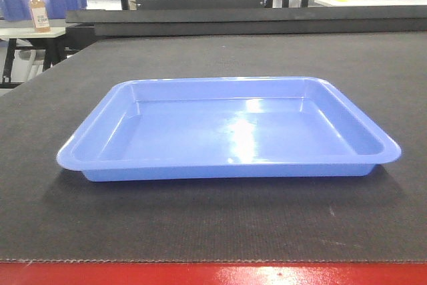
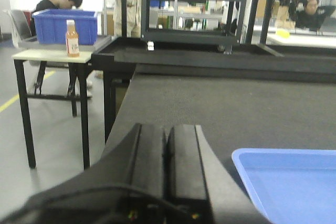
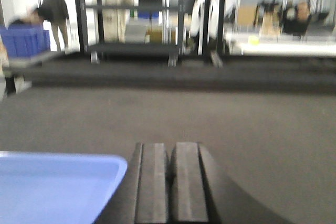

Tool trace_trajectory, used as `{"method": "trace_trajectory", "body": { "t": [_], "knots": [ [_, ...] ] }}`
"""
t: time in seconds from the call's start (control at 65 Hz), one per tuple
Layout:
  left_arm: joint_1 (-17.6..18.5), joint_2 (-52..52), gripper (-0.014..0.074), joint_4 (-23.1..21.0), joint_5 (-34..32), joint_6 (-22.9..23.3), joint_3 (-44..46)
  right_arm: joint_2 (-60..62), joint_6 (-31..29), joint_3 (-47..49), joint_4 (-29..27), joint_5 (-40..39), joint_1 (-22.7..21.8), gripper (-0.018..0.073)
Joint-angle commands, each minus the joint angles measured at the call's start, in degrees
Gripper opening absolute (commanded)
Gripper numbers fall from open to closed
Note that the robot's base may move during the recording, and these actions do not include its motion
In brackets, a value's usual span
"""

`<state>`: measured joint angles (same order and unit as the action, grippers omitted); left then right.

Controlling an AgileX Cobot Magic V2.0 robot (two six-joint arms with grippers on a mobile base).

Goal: Grab blue tray and place on right shelf

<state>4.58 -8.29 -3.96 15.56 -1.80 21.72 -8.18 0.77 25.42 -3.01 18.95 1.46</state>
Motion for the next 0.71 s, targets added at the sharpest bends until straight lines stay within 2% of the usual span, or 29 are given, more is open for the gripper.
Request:
{"method": "trace_trajectory", "body": {
  "t": [0.0,0.077,0.138,0.2,0.292,0.384,0.584,0.692],
  "knots": [
    [0.2,-7.3,-0.0048,0.0,2.4,0.2,7.6,-8.1,-0.4,7.6,0.2,6.5,-0.3,0.0051],
    [0.2,-14.4,-0.0048,-0.2,8.8,0.2,13.7,-15.6,-0.4,13.9,0.2,14.7,-0.3,0.0051],
    [0.2,-20.6,-0.0048,-2.2,14.6,0.2,18.3,-22.1,-0.4,18.2,0.2,20.5,-0.3,0.0051],
    [0.2,-26.3,-0.0048,-4.1,21.4,0.2,22.3,-28.3,-0.4,21.6,0.2,24.9,-0.3,0.0051],
    [0.2,-34.8,-0.0048,-4.2,28.3,0.2,26.7,-35.4,-0.4,25.9,0.2,29.8,-0.3,0.0051],
    [0.2,-42.0,-0.0048,-6.3,29.5,0.2,28.8,-40.2,-0.4,27.9,0.1,31.1,-0.3,0.0051],
    [0.2,-55.9,-0.0048,-15.0,28.2,-0.4,30.7,-49.3,-0.4,28.1,-4.0,31.7,-0.3,0.0052],
    [1.6,-61.4,-0.0040,-16.1,28.5,-0.4,33.5,-54.5,2.7,28.7,-4.5,33.8,-0.3,0.0055]
  ]
}}
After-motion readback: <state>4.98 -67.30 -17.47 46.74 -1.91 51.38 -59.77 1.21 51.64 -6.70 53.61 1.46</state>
